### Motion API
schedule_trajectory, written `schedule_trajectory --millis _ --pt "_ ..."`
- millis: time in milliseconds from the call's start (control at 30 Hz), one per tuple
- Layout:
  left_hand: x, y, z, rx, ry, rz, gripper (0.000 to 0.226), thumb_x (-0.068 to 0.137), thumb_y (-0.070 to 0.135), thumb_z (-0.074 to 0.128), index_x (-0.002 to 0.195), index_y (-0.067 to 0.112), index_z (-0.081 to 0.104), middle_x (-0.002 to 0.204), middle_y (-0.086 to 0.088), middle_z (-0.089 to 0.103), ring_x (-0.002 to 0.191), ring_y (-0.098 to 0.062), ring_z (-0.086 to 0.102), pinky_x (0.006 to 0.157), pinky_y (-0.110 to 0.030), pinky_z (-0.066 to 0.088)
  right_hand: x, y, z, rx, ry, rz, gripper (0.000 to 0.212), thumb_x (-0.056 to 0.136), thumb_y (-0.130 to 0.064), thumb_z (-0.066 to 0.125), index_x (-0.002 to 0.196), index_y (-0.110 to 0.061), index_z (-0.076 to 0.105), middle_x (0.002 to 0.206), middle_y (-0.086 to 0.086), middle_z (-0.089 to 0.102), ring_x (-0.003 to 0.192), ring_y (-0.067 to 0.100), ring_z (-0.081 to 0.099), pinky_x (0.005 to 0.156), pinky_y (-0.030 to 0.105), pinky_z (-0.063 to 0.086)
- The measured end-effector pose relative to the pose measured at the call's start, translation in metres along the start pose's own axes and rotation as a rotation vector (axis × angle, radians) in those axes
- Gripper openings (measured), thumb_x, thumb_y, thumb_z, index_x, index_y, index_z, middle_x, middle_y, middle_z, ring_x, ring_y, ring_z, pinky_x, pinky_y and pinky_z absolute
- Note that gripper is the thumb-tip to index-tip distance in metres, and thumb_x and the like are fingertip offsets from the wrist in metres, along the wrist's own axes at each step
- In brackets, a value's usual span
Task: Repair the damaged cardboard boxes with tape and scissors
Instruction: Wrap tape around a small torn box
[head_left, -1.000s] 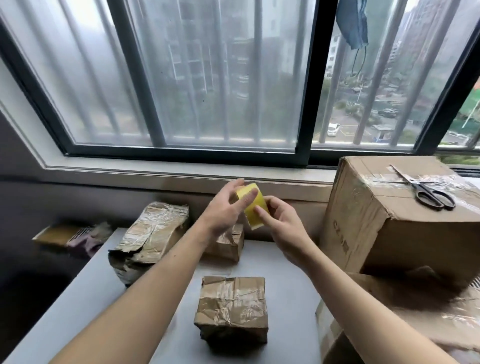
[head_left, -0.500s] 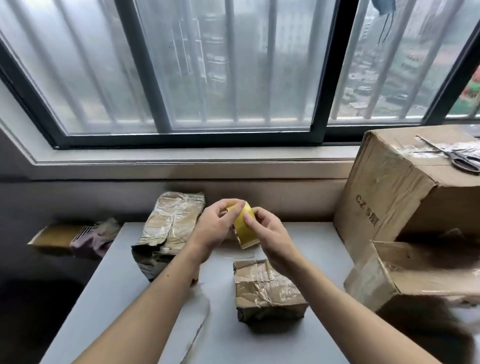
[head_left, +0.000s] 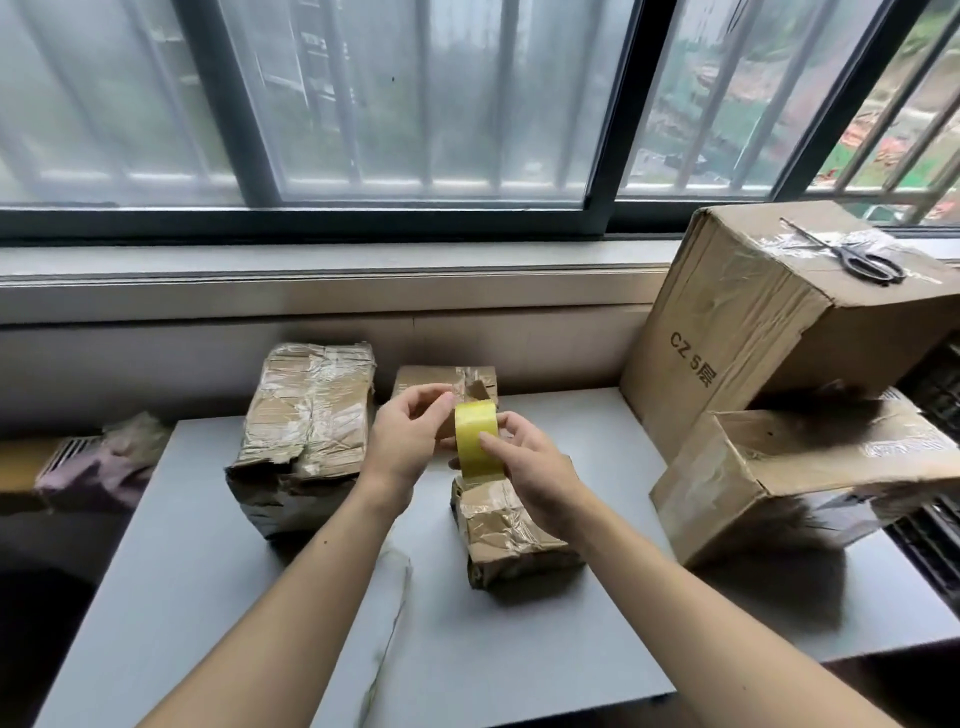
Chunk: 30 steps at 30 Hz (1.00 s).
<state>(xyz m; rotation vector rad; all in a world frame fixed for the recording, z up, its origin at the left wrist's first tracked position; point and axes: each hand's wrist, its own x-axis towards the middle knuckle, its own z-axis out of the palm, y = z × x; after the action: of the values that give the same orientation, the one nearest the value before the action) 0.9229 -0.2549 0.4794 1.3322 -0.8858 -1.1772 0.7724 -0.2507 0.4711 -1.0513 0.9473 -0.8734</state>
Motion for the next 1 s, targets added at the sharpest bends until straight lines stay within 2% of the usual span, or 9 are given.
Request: schedule_trajectory --millis 67,167,333,467,633,733,833,933,1000 --pt "0.002 0.002 0.002 -0.014 0.014 -0.158 0.022 0.098 0.029 0.059 0.089 0.012 0.07 0.084 -0.005 0.071 0.074 -0.015 0.065 0.067 -0.029 0.054 0.0 0.004 -0.005 -0.021 -0.027 -0.038 0.016 0.101 -0.001 0.051 0.116 -0.007 0.053 0.114 0.027 0.068 0.098 0.032 0.067 0.088 0.036 0.055" --pt "-0.001 0.009 0.01 0.001 -0.087 -0.308 0.035 0.097 0.042 0.058 0.087 0.012 0.073 0.081 -0.004 0.071 0.073 -0.016 0.065 0.076 -0.031 0.052 -0.001 0.003 -0.011 -0.066 -0.097 -0.104 0.018 0.099 -0.002 0.053 0.117 -0.006 0.05 0.11 0.018 0.066 0.098 0.021 0.065 0.086 0.024 0.052" --pt "0.002 0.013 0.028 -0.139 -0.096 -0.294 0.024 0.1 0.025 0.055 0.098 0.008 0.071 0.089 -0.012 0.068 0.077 -0.022 0.062 0.07 -0.031 0.05 0.001 -0.002 -0.019 -0.167 -0.072 -0.165 0.029 0.098 -0.023 0.053 0.122 -0.008 0.054 0.112 0.013 0.07 0.104 0.02 0.065 0.097 0.032 0.051" --pt "0.001 0.016 0.044 -0.119 -0.048 -0.282 0.016 0.098 0.014 0.054 0.089 0.009 0.067 0.081 -0.01 0.061 0.069 -0.019 0.057 0.066 -0.03 0.045 0.006 -0.01 -0.03 -0.225 -0.048 -0.177 0.023 0.109 -0.021 0.038 0.123 -0.011 0.054 0.111 0.007 0.065 0.097 0.007 0.061 0.086 0.021 0.049" --pt "0.001 0.017 0.063 -0.162 0.054 -0.33 0.013 0.094 0.014 0.051 0.089 0.009 0.062 0.073 -0.007 0.056 0.064 -0.018 0.051 0.059 -0.029 0.038 0.009 -0.011 -0.036 -0.253 -0.015 -0.199 0.03 0.11 -0.028 0.032 0.12 -0.01 0.054 0.108 0.007 0.061 0.092 0.007 0.056 0.084 0.019 0.047" --pt "0.0 0.015 0.068 -0.167 0.048 -0.349 0.012 0.092 0.015 0.05 0.096 0.01 0.059 0.075 -0.007 0.053 0.062 -0.017 0.046 0.057 -0.029 0.033 0.008 -0.01 -0.038 -0.313 0.021 -0.22 0.035 0.106 -0.041 0.03 0.115 -0.017 0.054 0.106 0.006 0.062 0.091 0.006 0.056 0.088 0.026 0.047" --pt "-0.003 0.014 0.071 -0.174 0.032 -0.373 0.013 0.092 0.014 0.046 0.09 0.012 0.059 0.075 -0.005 0.054 0.062 -0.017 0.047 0.058 -0.028 0.033 0.005 -0.009 -0.042 -0.413 0.04 -0.219 0.031 0.11 -0.033 0.028 0.119 -0.015 0.052 0.11 0.003 0.062 0.087 -0.005 0.055 0.079 0.008 0.041" --pt "-0.004 0.013 0.072 -0.215 -0.027 -0.427 0.02 0.092 0.01 0.042 0.089 0.013 0.062 0.08 -0.003 0.06 0.068 -0.016 0.049 0.065 -0.027 0.036 0.0 -0.009 -0.046 -0.458 0.054 -0.217 0.031 0.11 -0.031 0.029 0.12 -0.01 0.05 0.113 0.009 0.063 0.088 -0.002 0.056 0.074 0.006 0.04" --pt "-0.005 0.01 0.071 -0.237 -0.083 -0.46 0.026 0.091 0.007 0.039 0.095 0.015 0.064 0.084 -0.002 0.062 0.071 -0.014 0.05 0.069 -0.026 0.037 -0.003 -0.008 -0.048 -0.478 0.056 -0.201 0.03 0.11 -0.029 0.029 0.119 -0.009 0.049 0.113 0.008 0.063 0.083 -0.011 0.054 0.072 0.003 0.038"
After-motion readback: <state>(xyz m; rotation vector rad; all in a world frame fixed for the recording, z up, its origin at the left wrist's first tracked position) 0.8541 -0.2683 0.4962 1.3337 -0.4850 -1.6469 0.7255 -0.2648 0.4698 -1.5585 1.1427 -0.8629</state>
